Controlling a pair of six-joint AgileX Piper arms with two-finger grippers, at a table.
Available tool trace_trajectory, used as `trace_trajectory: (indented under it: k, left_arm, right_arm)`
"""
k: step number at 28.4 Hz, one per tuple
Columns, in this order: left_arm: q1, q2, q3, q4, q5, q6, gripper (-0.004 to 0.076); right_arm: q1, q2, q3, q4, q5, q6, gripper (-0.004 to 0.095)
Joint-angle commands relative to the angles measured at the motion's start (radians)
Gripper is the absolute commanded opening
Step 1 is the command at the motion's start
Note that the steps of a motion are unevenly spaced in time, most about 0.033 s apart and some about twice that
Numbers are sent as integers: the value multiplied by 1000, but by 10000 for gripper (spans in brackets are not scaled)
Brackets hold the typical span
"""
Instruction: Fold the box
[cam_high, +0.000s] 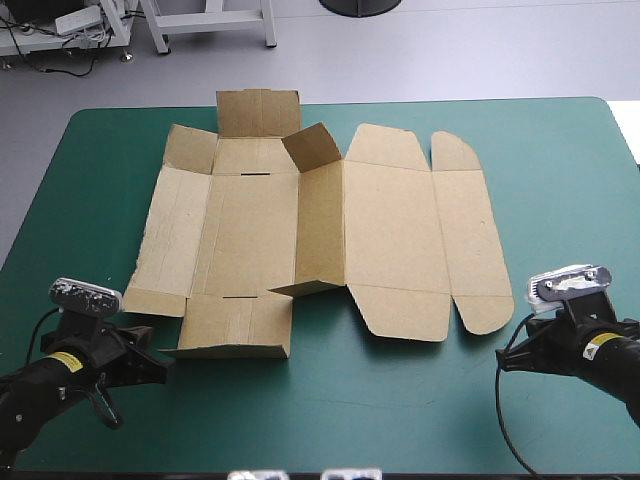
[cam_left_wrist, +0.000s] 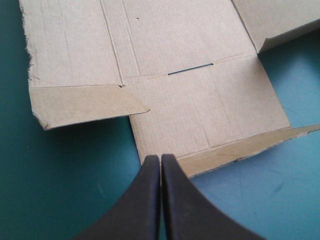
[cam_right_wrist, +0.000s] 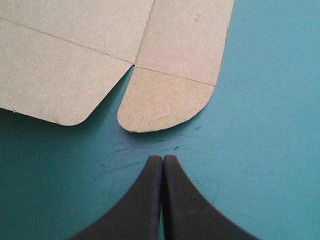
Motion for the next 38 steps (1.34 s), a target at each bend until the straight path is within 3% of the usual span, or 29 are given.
trace_trajectory:
  k: [1, 7, 16, 21, 30, 33, 36, 38]
  left_arm:
    - [-7, 29, -27, -31, -67, 6, -5]
    - [-7, 142, -68, -70, -152, 55, -5]
    - [-7, 456, -340, -118, -142, 184, 17]
    - [-4, 658, -486, -118, -74, 191, 17]
    - [-4, 932, -774, -363, 276, 277, 17]
    - [-4, 964, -842, -372, 315, 281, 17]
    - [-4, 964, -879, -311, 276, 246, 20]
    - [-4, 964, -901, -213, 266, 188, 76]
  right_arm:
    - [0, -1, -26, 11, -51, -11, -25]
    - [0, -1, -26, 12, -51, -21, -25]
    - [0, -1, -26, 12, -55, -42, -25]
    - [0, -1, -26, 12, -55, -42, -25]
    - [0, -1, -26, 12, -55, -42, -24]
    - [0, -1, -26, 12, -53, -47, -25]
    - [0, -1, -26, 20, -46, -46, -25]
    - [0, -1, -26, 20, -44, -50, -25]
